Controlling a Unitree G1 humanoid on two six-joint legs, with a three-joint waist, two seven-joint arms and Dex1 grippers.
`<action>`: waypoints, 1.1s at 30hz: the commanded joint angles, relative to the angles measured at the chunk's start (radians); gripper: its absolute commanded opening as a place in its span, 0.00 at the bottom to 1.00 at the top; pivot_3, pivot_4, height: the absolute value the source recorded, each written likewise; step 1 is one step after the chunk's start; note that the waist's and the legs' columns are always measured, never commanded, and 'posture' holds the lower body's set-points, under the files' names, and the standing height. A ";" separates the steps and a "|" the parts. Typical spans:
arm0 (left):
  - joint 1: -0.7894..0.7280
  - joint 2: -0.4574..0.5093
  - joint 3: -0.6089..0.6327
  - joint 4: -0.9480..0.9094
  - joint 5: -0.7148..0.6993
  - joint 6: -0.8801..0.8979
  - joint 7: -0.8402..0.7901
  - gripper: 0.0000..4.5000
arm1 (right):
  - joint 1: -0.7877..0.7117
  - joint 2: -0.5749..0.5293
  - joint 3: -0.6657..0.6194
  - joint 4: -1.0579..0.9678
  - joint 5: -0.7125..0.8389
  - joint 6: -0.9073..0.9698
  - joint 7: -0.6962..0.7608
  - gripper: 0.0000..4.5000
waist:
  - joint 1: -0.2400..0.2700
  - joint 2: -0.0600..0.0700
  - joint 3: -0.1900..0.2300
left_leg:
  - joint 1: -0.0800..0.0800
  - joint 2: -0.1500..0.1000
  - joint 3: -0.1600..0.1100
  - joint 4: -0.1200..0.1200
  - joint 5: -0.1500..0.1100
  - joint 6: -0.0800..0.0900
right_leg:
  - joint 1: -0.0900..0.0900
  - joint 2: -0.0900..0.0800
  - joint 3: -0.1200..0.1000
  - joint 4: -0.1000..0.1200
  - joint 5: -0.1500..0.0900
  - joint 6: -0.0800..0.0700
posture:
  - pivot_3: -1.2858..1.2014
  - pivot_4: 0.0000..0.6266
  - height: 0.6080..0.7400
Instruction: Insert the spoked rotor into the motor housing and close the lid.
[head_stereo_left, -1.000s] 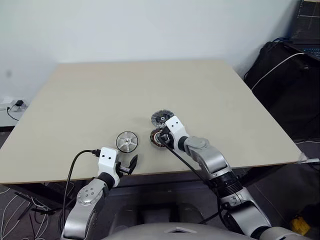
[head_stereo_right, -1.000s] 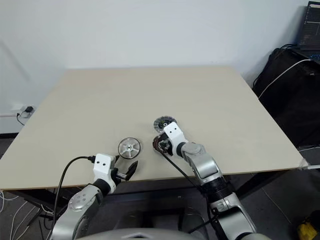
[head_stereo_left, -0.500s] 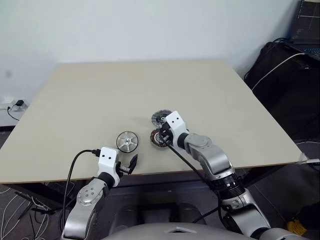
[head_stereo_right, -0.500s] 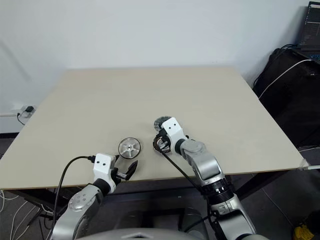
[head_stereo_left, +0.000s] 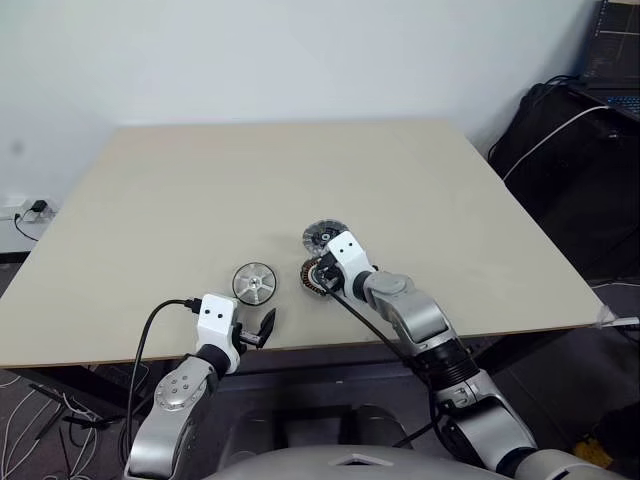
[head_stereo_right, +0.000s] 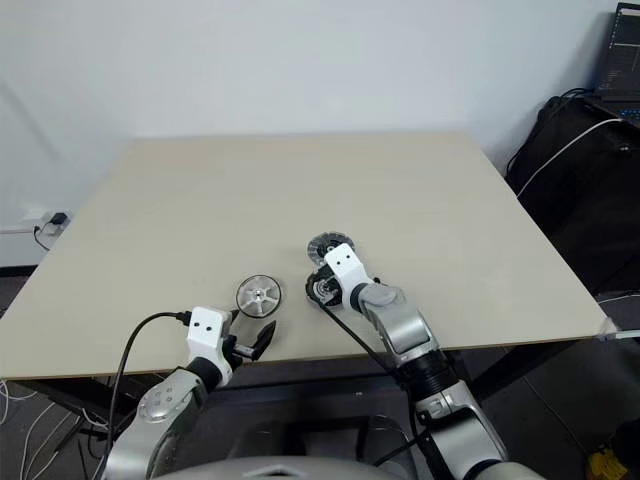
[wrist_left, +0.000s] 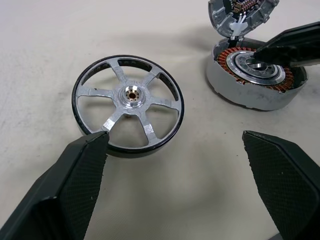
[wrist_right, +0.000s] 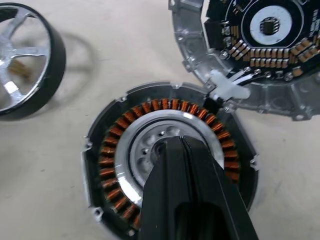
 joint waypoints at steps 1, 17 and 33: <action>-0.007 -0.007 -0.002 -0.025 -0.002 -0.025 0.005 1.00 | -0.043 0.009 -0.017 0.020 -0.007 -0.035 -0.003 0.01 | -0.001 0.000 0.000 | 0.000 0.000 0.000 0.000 0.000 0.000 | 0.000 0.000 0.000 0.000 0.000 0.000 | 0.52 0.00 1.00; -0.004 -0.011 0.001 -0.021 -0.002 -0.027 0.003 1.00 | 0.017 -0.062 0.008 -0.125 -0.003 0.046 0.075 0.01 | 0.002 0.000 0.000 | 0.000 0.000 0.000 0.000 0.000 0.000 | 0.000 0.000 0.000 0.000 0.000 0.000 | 0.52 0.00 1.00; -0.004 -0.009 0.001 -0.018 -0.005 -0.026 -0.002 1.00 | 0.015 0.008 -0.055 -0.123 -0.003 -0.040 -0.011 0.01 | 0.001 0.000 0.001 | 0.000 0.000 0.000 0.000 0.000 0.000 | 0.000 0.000 0.000 0.000 0.000 0.000 | 0.52 0.00 1.00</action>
